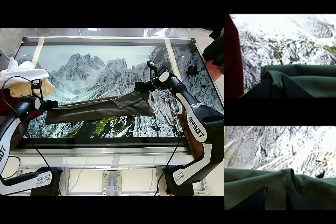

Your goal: Fold the shirts.

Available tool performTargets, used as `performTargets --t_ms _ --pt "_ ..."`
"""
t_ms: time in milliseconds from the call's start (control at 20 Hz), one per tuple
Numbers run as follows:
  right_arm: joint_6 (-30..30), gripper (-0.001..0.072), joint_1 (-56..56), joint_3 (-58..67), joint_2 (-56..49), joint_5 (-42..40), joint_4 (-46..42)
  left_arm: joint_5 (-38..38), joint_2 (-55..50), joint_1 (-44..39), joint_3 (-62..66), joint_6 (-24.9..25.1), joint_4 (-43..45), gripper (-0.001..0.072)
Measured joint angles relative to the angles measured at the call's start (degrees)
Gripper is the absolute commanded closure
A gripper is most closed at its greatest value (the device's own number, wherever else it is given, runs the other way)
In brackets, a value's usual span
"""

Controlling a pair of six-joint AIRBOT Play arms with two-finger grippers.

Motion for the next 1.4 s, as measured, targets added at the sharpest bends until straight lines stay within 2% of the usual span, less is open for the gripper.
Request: performTargets --t_ms 50,100,200,250,400,550,650,700,750,950,1200,1400 --pt "0.02 0.0434 -0.57 1.18 0.61 2.38 -0.92 0.07 1.01 0.00 0.35 -0.24 -0.07 0.0345" --pt "0.02 0.0430 -1.31 2.25 1.40 4.83 -2.29 0.22 2.14 0.00 0.74 -0.48 -0.17 -0.0012" --pt "0.07 0.0296 -3.76 3.69 3.69 9.73 -4.83 0.92 4.87 0.00 1.55 -0.98 -0.33 -0.0011" --pt "0.07 0.0292 -5.44 4.13 4.87 12.37 -5.64 1.42 6.25 0.00 1.95 -0.98 -0.37 -0.0011" --pt "1.31 0.0180 -11.39 4.79 6.51 19.19 -6.12 2.23 9.88 -0.20 2.62 -1.05 -0.66 -0.0011" --pt "2.69 0.0179 -18.25 5.05 4.74 26.05 -2.34 3.82 11.91 -2.27 2.91 -1.20 -0.87 -0.0011" --pt "2.56 0.0171 -22.27 5.16 1.97 29.77 3.34 6.75 12.28 -5.55 3.28 -1.11 -1.07 -0.0009" --pt "1.88 0.0070 -23.80 5.16 0.33 31.04 6.27 8.24 12.15 -7.48 3.80 -0.96 -1.09 -0.0008" --pt "1.09 0.0016 -24.98 5.16 -1.51 32.24 9.38 9.38 11.52 -9.70 4.81 -0.92 -1.14 -0.0008" --pt "-2.27 0.0020 -26.43 5.16 -8.39 34.29 15.89 7.61 5.40 -17.68 13.05 -0.55 -1.20 -0.0001" --pt "-5.18 0.0021 -24.28 5.16 -13.53 32.30 18.08 -5.81 -5.62 -25.70 26.29 3.39 -1.22 0.0004" --pt "-5.97 0.0022 -21.27 5.22 -15.41 30.73 18.86 -13.05 -10.56 -30.84 29.97 6.62 -1.27 0.0006"
